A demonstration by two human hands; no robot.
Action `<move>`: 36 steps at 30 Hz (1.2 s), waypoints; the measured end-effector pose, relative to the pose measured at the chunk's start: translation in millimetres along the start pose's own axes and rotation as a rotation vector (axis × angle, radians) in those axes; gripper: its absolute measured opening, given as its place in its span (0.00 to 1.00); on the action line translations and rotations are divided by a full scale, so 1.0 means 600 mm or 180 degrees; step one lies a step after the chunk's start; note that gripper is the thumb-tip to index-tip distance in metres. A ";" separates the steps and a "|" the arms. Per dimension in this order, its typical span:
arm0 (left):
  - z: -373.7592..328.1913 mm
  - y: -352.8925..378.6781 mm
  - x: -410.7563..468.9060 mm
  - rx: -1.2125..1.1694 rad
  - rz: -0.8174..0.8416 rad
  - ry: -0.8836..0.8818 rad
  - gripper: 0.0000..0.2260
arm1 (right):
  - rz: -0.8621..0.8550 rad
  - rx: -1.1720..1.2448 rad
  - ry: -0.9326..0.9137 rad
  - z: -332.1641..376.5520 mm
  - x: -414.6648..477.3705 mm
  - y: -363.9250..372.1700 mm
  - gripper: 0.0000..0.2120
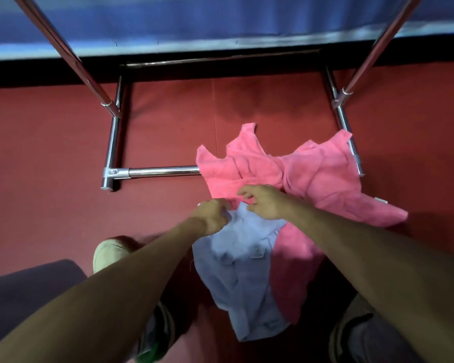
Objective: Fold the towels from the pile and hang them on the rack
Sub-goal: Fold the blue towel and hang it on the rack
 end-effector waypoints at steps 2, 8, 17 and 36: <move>0.010 0.016 0.014 0.0352 -0.0003 0.0097 0.17 | 0.0166 -0.0266 -0.0150 -0.010 0.012 0.019 0.22; 0.005 0.010 0.009 0.1272 -0.0568 0.0374 0.06 | -0.0264 -0.0762 0.0198 -0.017 0.013 0.012 0.08; -0.077 -0.177 -0.081 -0.1929 -0.1160 0.0281 0.16 | -0.1414 -0.0432 0.0298 0.047 -0.081 -0.148 0.07; -0.316 -0.333 -0.401 -0.3551 -0.1751 0.1446 0.10 | -0.3704 -0.0142 -0.0782 0.207 -0.400 -0.412 0.08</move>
Point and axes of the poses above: each hand's wrist, its own x-axis towards the middle knuckle, its own y-axis out of the palm, z = x × y, the point moved 1 cm from there along x, towards the middle knuckle, and after that the axes turned 5 degrees about -x, right-handed, at the moved point
